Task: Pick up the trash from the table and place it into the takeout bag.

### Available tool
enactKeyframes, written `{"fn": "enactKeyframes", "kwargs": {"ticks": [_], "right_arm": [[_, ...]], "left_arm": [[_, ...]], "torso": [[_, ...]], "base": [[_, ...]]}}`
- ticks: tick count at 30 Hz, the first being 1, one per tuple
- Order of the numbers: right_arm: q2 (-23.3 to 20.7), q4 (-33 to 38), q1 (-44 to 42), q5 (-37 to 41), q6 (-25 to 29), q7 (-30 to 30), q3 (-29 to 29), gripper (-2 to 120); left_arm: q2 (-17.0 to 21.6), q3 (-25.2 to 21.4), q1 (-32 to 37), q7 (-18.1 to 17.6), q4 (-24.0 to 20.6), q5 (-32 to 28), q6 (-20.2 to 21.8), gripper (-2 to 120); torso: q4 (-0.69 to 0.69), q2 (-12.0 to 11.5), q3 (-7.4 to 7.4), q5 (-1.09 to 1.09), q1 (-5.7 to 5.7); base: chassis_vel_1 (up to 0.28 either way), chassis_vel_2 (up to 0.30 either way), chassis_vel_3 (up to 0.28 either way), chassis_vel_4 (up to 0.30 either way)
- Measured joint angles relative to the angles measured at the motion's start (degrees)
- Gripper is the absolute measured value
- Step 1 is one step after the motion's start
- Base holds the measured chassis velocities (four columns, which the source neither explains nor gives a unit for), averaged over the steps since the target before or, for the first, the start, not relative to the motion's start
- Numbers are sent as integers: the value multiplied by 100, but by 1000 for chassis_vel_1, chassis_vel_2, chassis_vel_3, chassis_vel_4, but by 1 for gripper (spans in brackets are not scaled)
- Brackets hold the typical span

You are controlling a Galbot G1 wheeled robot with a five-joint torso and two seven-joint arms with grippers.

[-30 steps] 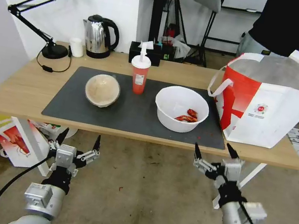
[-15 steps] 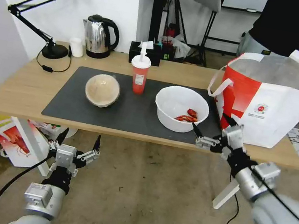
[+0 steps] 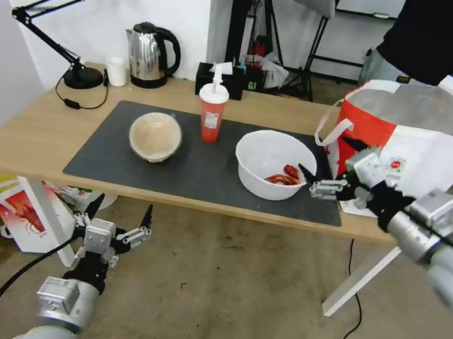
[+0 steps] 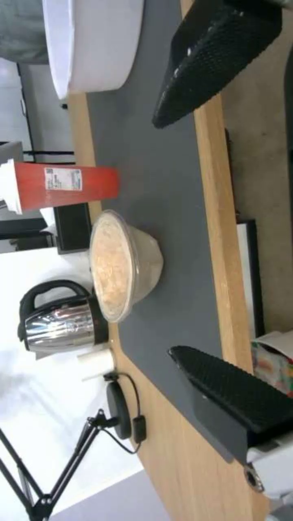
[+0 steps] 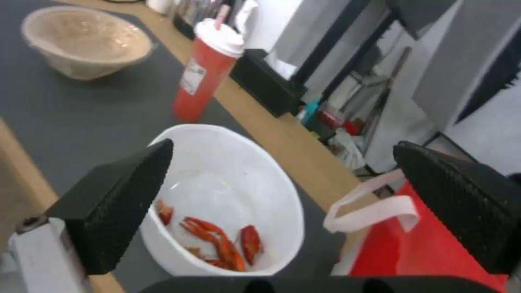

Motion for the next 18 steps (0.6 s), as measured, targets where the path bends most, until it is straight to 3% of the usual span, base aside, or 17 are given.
{"fn": "enactKeyframes", "kwargs": {"ticks": [14,18], "right_arm": [[-1132,-976,1613,740,1423,-2167,-1045,100],[-1168,-1019,1670,770,1489,-2262,-1095,100]], "left_arm": [[-1,0,0,0,0,0,0,100],[-1,0,0,0,0,0,0,100]], "torso": [[3,0,0,-4,1],[1,0,0,1,1]], "base": [[0,0,0,0],[0,0,0,0]]}}
